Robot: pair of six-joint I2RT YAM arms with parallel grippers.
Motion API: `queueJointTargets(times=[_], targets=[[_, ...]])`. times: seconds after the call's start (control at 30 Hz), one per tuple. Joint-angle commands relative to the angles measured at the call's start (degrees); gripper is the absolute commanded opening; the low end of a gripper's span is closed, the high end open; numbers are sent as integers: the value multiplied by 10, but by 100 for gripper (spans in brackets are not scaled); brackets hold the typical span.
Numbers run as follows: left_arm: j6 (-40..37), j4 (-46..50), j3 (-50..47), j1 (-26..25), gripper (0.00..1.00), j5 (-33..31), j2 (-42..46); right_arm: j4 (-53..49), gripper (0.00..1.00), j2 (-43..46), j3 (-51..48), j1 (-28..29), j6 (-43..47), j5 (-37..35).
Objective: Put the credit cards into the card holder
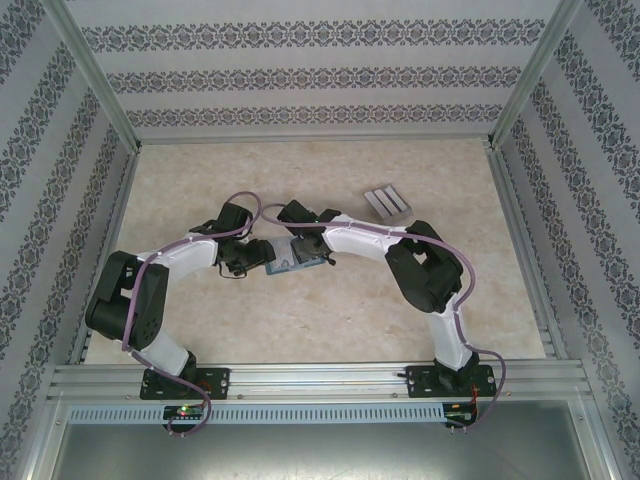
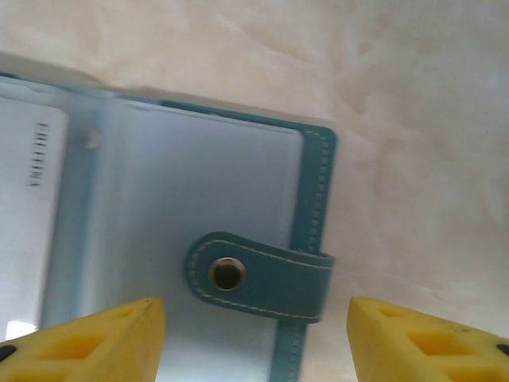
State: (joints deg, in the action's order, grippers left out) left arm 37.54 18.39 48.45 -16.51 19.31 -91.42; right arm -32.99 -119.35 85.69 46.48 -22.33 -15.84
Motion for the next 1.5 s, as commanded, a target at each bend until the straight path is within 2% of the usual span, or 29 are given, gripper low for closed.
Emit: queueJointTargets(times=[0.0, 0.23, 0.37, 0.47, 0.57, 0.63, 0.83, 1.0, 1.3, 1.47], targets=[[6, -17, -4, 8, 61, 7, -2, -42, 58, -2, 16, 1, 3, -84], [7, -22, -1, 10, 61, 13, -8, -28, 31, 18, 2, -1, 15, -93], [5, -22, 3, 9, 61, 14, -13, -20, 20, 19, -1, -5, 21, -90], [5, -29, 5, 8, 61, 25, -17, -5, 12, 24, -10, -17, 18, -54], [4, -36, 8, 9, 61, 31, -23, 27, 7, 34, -34, -39, 12, 30], [-2, -46, 12, 9, 62, 49, -29, 49, 7, 42, -51, -53, 13, 103], [-2, -86, 31, 9, 62, 122, -45, 101, 6, 54, -82, -61, -7, 244], [0, -86, 40, 9, 60, 131, -33, 146, 6, 55, -101, -61, -36, 315], [-1, -58, 35, 5, 60, 119, 63, 198, 6, 68, -135, -55, -71, 337], [-25, -39, 57, -3, 60, 133, 33, 234, 9, 82, -164, -63, -91, 338]])
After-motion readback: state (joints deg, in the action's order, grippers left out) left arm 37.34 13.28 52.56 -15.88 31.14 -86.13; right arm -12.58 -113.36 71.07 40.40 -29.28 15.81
